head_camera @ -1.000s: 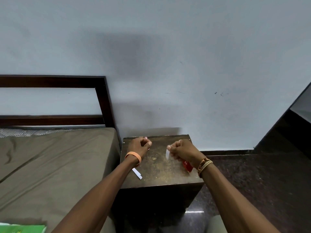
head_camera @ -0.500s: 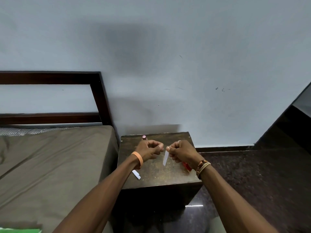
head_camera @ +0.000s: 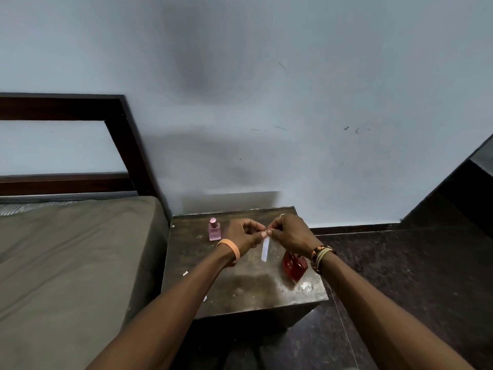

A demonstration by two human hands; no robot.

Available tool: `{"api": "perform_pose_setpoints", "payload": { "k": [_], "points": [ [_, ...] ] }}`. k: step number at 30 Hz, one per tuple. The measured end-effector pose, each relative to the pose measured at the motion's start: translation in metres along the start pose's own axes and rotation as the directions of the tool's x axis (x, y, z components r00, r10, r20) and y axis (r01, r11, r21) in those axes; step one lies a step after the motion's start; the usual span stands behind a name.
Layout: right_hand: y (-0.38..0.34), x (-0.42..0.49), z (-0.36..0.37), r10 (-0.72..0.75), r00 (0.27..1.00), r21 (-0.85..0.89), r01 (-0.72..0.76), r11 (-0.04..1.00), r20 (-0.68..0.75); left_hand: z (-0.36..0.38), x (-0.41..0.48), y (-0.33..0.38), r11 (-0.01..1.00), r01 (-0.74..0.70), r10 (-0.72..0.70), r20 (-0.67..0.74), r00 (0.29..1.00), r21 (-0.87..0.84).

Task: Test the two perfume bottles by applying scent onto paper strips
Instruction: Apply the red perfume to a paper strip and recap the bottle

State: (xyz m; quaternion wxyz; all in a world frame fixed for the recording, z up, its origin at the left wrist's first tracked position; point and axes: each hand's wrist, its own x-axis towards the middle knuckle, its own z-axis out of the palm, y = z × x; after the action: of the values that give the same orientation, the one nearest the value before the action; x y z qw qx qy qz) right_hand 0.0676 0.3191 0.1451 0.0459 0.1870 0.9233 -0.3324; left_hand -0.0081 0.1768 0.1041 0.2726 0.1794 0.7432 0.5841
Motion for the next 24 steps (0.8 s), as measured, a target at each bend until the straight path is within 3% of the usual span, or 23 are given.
{"api": "perform_pose_setpoints", "payload": {
  "k": [11,18,24],
  "points": [
    [0.064,0.099,0.005,0.008,0.987,-0.106,0.010,0.994,0.159,0.038,0.095,-0.050,0.997,0.062,-0.059,-0.088,0.994,0.039],
    [0.100,0.130,0.037,0.048,0.979,-0.158,-0.017,0.987,0.198,0.051,0.119,-0.085,0.983,0.115,-0.100,-0.109,0.989,0.142],
    [0.111,0.139,0.055,0.022,0.978,-0.213,0.024,0.977,0.209,0.051,0.124,-0.107,0.932,0.145,-0.113,-0.114,0.987,0.331]
  ]
}}
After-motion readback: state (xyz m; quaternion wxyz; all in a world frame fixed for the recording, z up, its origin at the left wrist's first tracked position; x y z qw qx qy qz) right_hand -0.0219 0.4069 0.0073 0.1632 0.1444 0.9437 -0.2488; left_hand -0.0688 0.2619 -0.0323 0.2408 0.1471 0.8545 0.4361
